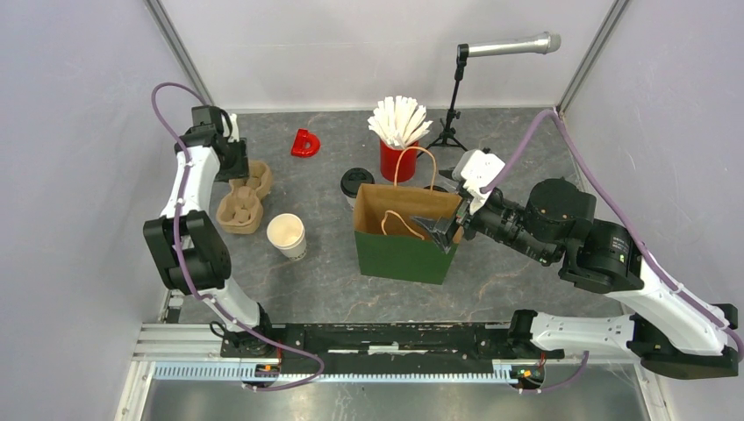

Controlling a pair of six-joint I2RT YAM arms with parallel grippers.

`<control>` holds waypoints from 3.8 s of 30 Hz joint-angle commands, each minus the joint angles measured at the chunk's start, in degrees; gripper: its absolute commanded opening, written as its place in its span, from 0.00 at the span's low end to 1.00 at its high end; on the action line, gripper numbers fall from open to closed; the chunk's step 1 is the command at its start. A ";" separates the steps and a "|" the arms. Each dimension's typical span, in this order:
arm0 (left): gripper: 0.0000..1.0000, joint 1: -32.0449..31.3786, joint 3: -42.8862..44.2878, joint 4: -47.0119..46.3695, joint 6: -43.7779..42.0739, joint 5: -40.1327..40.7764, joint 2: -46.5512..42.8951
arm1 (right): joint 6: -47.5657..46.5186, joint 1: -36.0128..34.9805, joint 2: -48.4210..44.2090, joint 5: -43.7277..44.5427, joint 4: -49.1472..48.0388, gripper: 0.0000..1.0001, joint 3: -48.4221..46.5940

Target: Pack the takeout coffee

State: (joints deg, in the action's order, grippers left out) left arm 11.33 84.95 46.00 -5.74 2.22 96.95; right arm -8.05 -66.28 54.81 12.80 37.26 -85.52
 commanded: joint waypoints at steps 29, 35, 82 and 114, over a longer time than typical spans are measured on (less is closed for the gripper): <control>0.51 0.78 -1.05 -2.85 -3.89 -2.39 6.40 | -5.95 -0.25 0.77 3.33 0.10 0.97 -2.02; 0.51 0.84 -1.79 -2.96 -4.10 -0.92 6.76 | -6.14 -0.25 0.94 3.57 -0.02 0.97 -1.99; 0.33 -29.89 34.46 20.39 -1.40 -12.37 -1.92 | 4.26 -0.26 -4.08 16.75 -10.27 0.97 6.50; 0.32 -49.00 31.68 11.61 -12.47 -40.78 -10.22 | -19.83 -0.25 -4.64 -8.98 -11.65 0.94 16.93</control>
State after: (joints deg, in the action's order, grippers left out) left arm -36.53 116.57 59.77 -14.39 -35.53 85.78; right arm -21.17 -66.28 49.01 7.97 26.65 -69.54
